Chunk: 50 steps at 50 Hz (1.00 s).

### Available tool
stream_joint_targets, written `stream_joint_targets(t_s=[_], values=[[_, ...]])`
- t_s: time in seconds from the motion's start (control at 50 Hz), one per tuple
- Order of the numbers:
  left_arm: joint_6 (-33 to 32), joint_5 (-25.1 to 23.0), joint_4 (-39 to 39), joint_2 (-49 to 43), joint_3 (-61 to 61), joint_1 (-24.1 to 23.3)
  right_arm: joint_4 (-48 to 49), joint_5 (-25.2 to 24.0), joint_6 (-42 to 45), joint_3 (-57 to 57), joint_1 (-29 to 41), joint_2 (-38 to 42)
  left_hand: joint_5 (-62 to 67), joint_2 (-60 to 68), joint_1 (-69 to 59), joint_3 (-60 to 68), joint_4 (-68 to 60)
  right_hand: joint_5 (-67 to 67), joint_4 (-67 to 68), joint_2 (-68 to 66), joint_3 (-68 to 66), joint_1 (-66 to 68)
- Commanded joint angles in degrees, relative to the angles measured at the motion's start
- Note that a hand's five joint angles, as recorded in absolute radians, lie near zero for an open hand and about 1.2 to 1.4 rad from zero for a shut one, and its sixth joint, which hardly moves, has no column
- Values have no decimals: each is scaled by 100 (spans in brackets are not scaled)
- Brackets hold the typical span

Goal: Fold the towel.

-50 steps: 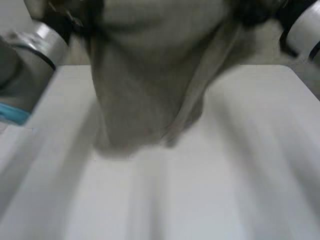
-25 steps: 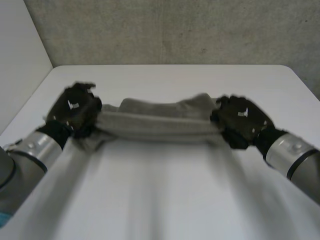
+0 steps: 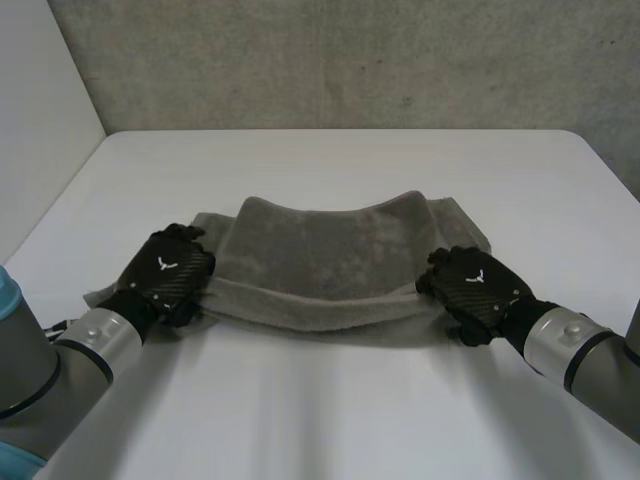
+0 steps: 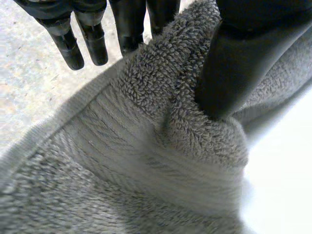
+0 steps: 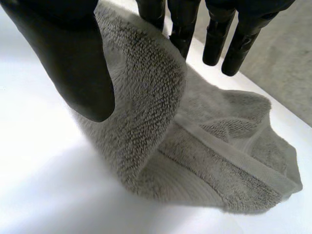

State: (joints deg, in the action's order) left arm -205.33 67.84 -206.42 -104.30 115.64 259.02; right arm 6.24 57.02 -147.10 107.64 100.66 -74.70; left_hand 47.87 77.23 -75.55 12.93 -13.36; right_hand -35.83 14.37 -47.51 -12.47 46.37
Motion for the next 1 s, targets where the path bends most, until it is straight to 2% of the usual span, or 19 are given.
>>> stream_joint_targets(t_s=[0.02, 0.04, 0.06, 0.1, 0.2, 0.38, 0.48, 0.56, 0.7, 0.94, 0.98, 1.0], values=[[-280, 62, 23, 6, 20, 307, -1288, -594, 1268, -6, -362, -27, 2213, 277, -445, -293, 336, -42, -437, 126, 247, -13], [-367, 62, 31, -3, 29, 342, -1666, -691, 1619, -32, -485, -36, 2213, 277, -445, -293, 336, -142, -437, 26, 247, 88], [-411, 71, 40, -11, 29, 342, -1670, -692, 1623, -33, -486, -36, 2213, 277, -445, -293, 336, -143, -437, 25, 247, 89], [-438, 71, 40, -20, 29, 342, -2344, -780, 2340, -68, -836, -71, 2213, 277, -445, -293, 336, -578, -437, -410, 247, 523], [-438, 71, 40, -20, 29, 298, -2952, -833, 2966, -147, -1162, -106, 2213, 277, -445, -293, 336, -1587, -437, -1419, 247, 1533], [-438, 62, 58, 6, 81, 219, -2927, -859, 3003, -226, -1453, -221, 2213, 277, -445, -293, 336, -1523, -437, -1354, 247, 1468], [-429, 45, 111, 50, 116, 70, -2391, -947, 2845, -129, -1383, -221, 2213, 277, -445, -293, 336, -1119, -437, -951, 247, 1064], [-420, 45, 146, 59, 125, -36, -1401, -956, 2276, -24, -936, -212, 2213, 277, -445, -293, 336, -1002, -437, -833, 247, 947], [-420, 36, 181, 76, 160, -97, -151, -719, 1887, 2, -610, -89, 2213, 277, -445, -293, 336, -901, -437, -732, 247, 846], [-420, 36, 190, 173, 160, -80, -9, -499, 2027, -191, -592, 219, 2213, 277, -445, -293, 336, -715, -437, -547, 247, 660], [-420, 36, 190, 173, 160, -80, -35, -490, 2062, -200, -627, 219, 2213, 277, -445, -293, 336, -900, -437, -732, 247, 845], [-420, 36, 190, 173, 160, -71, -44, -490, 2097, -217, -653, 219, 2213, 277, -445, -293, 336, -1733, -437, -1565, 247, 1678]])
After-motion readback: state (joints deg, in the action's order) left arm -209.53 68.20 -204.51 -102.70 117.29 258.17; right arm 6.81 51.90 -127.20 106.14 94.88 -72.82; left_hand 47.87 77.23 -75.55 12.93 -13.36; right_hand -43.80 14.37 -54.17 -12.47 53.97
